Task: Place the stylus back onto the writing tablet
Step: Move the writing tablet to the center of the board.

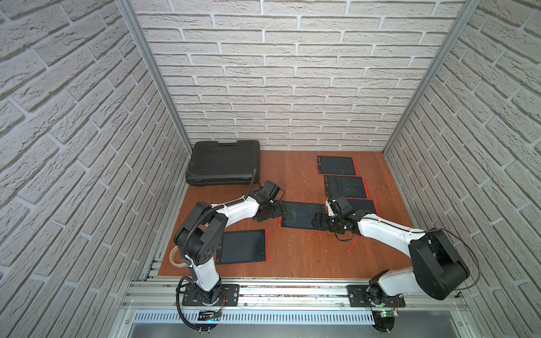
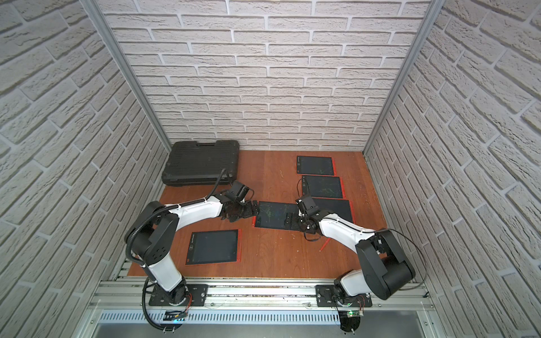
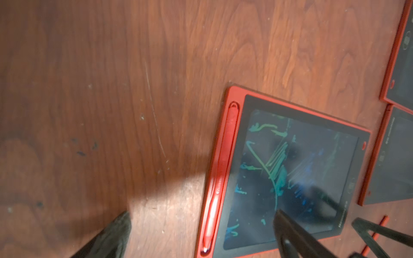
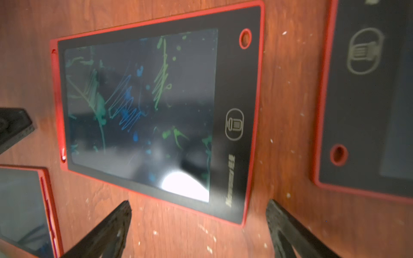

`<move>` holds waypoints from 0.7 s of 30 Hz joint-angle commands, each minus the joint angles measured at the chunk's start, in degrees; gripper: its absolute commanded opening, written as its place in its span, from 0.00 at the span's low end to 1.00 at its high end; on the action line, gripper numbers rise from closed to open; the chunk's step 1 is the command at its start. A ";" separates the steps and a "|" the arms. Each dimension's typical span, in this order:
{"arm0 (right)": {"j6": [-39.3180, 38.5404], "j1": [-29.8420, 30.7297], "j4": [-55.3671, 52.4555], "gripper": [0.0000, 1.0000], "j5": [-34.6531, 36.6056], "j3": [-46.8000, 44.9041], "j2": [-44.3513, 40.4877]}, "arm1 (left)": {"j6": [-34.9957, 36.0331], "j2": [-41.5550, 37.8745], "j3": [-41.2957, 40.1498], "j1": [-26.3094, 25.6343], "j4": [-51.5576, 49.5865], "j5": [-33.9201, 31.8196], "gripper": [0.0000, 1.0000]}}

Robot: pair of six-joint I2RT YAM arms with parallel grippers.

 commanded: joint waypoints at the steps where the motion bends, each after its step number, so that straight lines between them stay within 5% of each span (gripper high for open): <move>1: -1.86 1.07 -3.14 0.93 -0.30 -0.44 -6.30 | 1.67 -3.20 -1.25 0.02 1.38 -0.06 0.98; 9: -4.39 1.67 -4.08 0.96 -7.35 -3.06 -13.35 | 2.17 -5.70 -3.03 0.06 -0.31 -0.93 0.98; 21: -2.94 2.81 1.65 0.97 -14.88 -2.16 -6.32 | 1.18 -11.79 -4.46 -5.63 -12.59 2.54 0.98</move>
